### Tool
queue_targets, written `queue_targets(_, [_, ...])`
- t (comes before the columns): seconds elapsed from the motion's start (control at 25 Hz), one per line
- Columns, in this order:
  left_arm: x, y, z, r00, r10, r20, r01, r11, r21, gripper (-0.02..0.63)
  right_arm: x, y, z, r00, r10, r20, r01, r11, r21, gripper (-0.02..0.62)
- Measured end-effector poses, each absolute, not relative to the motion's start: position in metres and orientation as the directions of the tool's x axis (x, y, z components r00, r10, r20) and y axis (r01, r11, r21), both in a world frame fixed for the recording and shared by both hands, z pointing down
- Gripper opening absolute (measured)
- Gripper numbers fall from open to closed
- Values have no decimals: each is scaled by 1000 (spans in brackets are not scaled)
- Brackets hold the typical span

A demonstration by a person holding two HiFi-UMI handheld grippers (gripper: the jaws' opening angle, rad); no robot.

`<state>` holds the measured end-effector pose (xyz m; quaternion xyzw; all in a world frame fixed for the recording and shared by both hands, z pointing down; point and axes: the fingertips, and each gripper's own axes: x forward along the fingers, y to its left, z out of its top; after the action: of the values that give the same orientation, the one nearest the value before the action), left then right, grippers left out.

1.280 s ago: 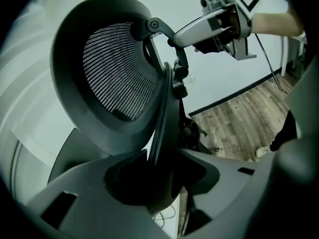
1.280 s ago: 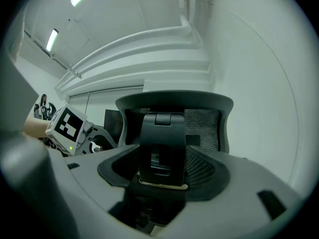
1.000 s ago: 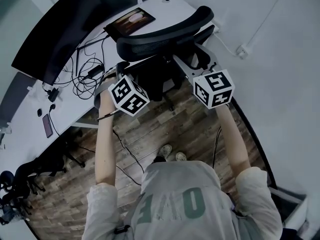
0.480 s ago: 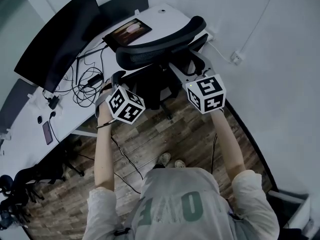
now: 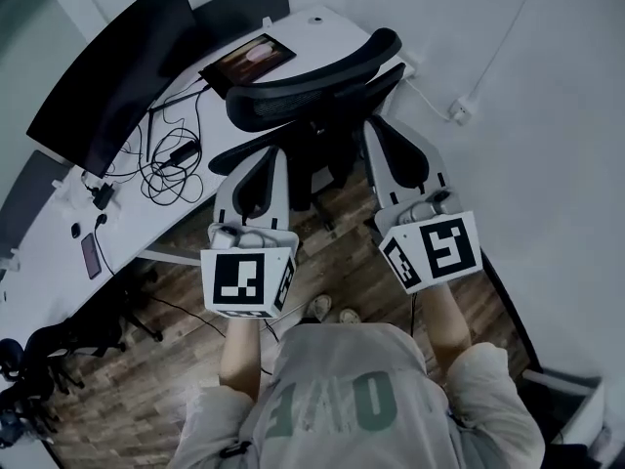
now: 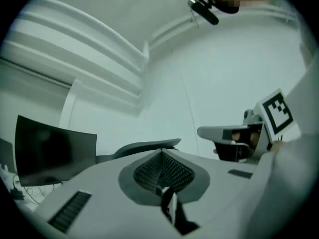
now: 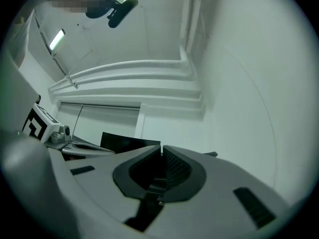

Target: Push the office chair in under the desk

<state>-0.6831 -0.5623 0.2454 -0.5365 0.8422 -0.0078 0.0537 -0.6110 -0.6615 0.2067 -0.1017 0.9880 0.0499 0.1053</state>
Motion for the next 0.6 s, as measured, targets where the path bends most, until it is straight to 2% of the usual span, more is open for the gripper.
queue_targets(0.12, [-656, -560, 254, -412, -903, -125, -906, 420, -48, 17, -599, -640, 230, -967, -174, -184, -196, 974, 110, 21])
queue_targets(0.36, [-646, -554, 288, -419, -905, -71, -908, 420, 12, 17, -594, -613, 283, -989, -129, -73, -137, 984, 116, 21])
queue_targets(0.6, [-645, -550, 286, -435, -897, -78, -900, 437, -8, 16, -593, -609, 293, -989, -139, -50, -144, 984, 106, 21])
